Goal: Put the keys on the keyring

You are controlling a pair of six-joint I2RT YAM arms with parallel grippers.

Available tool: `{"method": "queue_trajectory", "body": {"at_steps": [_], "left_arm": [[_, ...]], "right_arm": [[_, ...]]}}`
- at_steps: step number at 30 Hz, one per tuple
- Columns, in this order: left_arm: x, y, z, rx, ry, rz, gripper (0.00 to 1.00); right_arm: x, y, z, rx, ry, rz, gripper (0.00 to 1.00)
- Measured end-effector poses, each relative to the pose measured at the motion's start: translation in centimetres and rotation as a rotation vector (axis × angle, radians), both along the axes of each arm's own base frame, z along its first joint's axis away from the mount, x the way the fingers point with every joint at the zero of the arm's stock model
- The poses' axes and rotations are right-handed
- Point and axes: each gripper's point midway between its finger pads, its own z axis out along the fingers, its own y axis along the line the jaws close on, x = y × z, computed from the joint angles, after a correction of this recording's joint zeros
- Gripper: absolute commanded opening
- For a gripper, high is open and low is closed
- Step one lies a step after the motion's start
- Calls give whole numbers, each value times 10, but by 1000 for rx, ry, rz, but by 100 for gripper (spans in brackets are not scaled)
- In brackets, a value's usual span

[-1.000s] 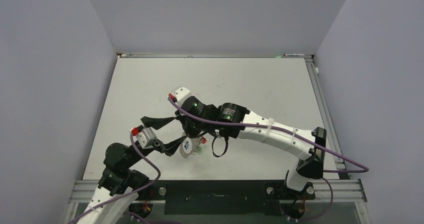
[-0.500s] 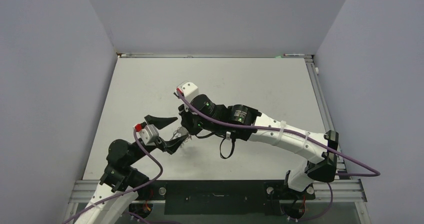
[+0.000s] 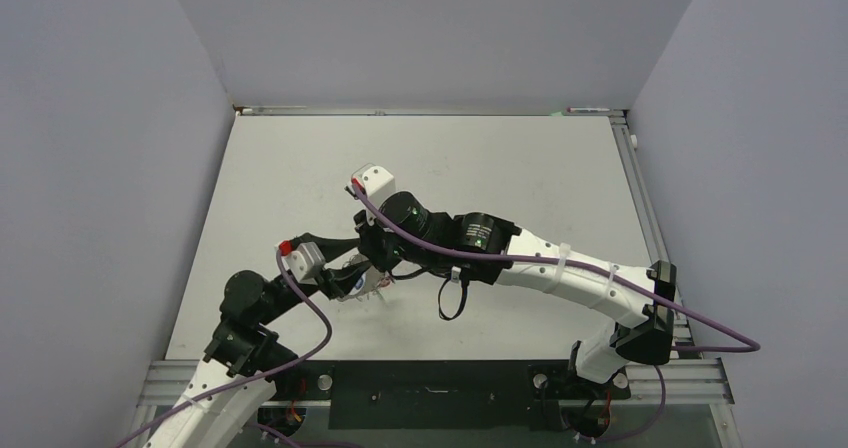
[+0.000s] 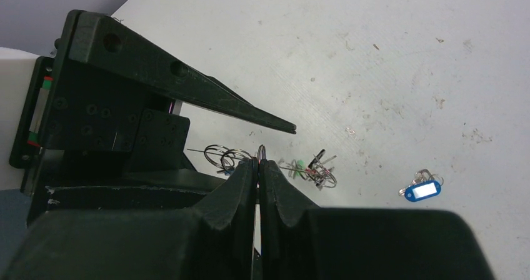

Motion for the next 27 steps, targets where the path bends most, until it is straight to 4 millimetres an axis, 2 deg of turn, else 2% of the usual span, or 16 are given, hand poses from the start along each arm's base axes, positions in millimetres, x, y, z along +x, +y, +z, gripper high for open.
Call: {"method": "queue_trajectory", "body": {"at_steps": [5,12,21,25,27], "left_arm": [[2,0,-1,4,2,6,36],[2,1,-1,6,0,10,43],[3,1,-1,4,3,11,29],[3,1,-1,4,4,11,28],[3,1,-1,4,4,11,31]], "right_arm": [[-1,-1,-4,-8,3,1,5],[-5,3,-3,1,3,10,5],[-5,3,-4,5,7,7,5],[-5,5,-2,15,3,6,5],[-4,5,-2,17,2,6,5]]}}
